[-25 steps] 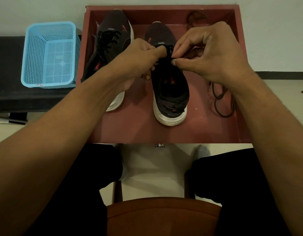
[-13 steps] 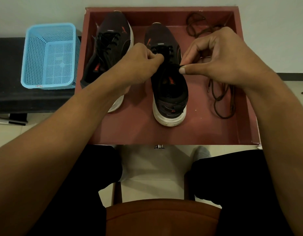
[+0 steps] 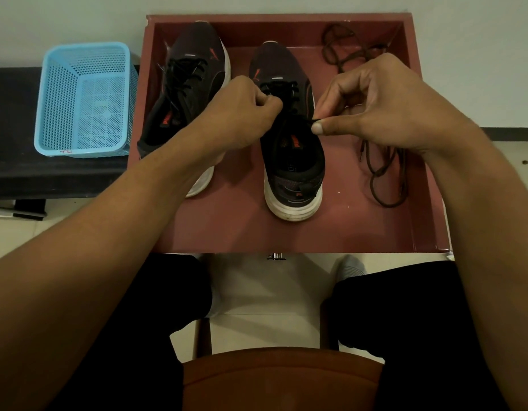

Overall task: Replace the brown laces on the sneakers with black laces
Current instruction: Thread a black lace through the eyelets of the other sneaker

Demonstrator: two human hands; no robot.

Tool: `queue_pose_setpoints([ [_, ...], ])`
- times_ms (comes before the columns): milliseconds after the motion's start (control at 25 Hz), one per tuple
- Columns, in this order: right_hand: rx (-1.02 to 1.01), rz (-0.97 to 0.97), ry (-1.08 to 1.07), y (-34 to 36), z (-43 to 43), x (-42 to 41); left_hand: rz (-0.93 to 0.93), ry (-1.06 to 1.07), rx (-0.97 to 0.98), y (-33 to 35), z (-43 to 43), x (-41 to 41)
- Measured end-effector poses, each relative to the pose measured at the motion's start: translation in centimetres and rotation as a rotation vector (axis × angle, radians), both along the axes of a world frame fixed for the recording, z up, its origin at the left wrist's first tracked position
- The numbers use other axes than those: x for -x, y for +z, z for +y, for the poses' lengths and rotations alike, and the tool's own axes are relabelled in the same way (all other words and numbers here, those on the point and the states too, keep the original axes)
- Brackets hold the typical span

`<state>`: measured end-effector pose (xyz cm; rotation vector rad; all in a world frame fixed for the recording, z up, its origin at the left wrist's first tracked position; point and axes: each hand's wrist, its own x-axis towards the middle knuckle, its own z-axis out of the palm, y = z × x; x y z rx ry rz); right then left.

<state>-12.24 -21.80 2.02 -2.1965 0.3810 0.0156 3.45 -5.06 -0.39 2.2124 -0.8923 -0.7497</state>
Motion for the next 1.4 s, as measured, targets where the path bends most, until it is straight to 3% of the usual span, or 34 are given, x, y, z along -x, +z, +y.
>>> queue_pose_setpoints([
  [400, -0.113, 0.017, -0.069, -0.5, 0.2, 0.2, 0.082, 0.048, 0.141, 0.6, 1.0, -1.0],
  [520, -0.140, 0.057, -0.120, -1.0, 0.0, 0.5, -0.016, 0.025, 0.115, 1.2, 2.2, -1.0],
  [760, -0.174, 0.185, -0.144, -1.6, 0.7, 0.0, -0.203, -0.114, -0.148, 2.0, 2.6, 0.9],
  [840, -0.269, 0.198, -0.173, -1.7, 0.7, -0.1, -0.214, -0.116, -0.155, 2.1, 2.6, 0.8],
  [1200, -0.322, 0.118, -0.236, -2.9, 2.1, -1.6, -0.339, -0.066, -0.150, 2.4, 3.0, -0.2],
  [1400, -0.243, 0.070, -0.235, -3.6, 3.2, -3.1, -0.442, -0.038, -0.165, 2.5, 3.3, -1.1],
])
